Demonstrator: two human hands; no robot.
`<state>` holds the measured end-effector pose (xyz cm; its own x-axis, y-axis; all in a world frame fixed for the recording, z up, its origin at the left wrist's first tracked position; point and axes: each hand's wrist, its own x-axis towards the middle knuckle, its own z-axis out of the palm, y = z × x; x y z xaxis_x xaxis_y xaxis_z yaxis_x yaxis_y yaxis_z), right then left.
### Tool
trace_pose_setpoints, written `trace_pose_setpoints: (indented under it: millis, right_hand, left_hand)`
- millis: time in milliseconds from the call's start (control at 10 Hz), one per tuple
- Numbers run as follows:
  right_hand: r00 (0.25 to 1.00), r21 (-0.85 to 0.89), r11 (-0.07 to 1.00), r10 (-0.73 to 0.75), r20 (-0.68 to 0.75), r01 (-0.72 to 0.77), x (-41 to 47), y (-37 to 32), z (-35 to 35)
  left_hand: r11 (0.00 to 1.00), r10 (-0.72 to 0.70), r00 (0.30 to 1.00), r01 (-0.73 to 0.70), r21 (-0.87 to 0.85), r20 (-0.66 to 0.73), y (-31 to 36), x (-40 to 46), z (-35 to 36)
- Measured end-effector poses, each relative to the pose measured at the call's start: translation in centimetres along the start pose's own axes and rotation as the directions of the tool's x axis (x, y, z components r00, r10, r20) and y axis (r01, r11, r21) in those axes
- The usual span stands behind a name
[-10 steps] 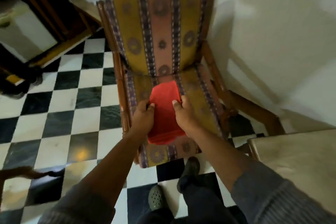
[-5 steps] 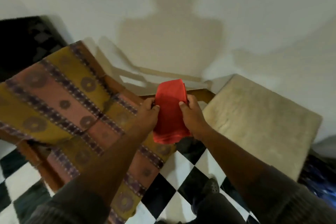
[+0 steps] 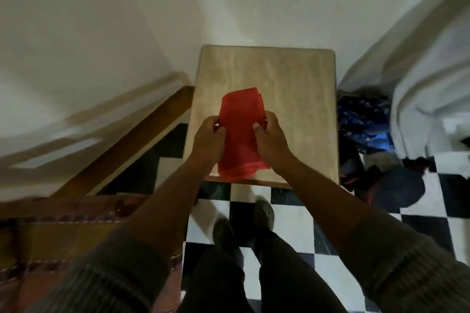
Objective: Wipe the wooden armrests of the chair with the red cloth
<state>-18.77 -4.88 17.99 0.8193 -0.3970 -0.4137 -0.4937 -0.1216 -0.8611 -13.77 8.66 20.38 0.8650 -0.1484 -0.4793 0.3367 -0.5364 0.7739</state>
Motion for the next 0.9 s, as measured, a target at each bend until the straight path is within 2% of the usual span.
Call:
trace_pose_setpoints:
  millis: [200, 500, 700, 800, 900]
  right_hand:
    - [0.98, -0.018, 0.988, 0.152, -0.13, -0.155, 7.2, 10.1, -1.2]
    - [0.971, -0.088, 0.983, 0.14, -0.196, -0.159, 16.1, 18.6, -0.3]
    - [0.97, -0.433, 0.868, 0.231, -0.081, -0.243, 15.4, 20.2, -0.2]
    - [0.959, -0.577, 0.776, 0.281, -0.044, -0.254, 13.7, 18.7, -0.6]
    - [0.962, -0.672, 0.708, 0.27, -0.031, -0.22, 12.8, 16.4, -2.2]
  left_hand:
    - [0.995, -0.075, 0.983, 0.063, 0.074, 0.167, -4.8, 9.3, 8.9]
    - [0.998, -0.053, 0.985, 0.049, 0.026, 0.166, -11.1, 18.2, 15.9]
    - [0.92, -0.19, 0.951, 0.086, 0.383, 0.245, -14.2, 18.4, 15.6]
    - [0.842, -0.141, 0.943, -0.046, 0.538, 0.301, -13.4, 17.0, 14.0]
    - [0.683, -0.051, 0.949, -0.194, 0.704, 0.311, -10.8, 16.2, 11.6]
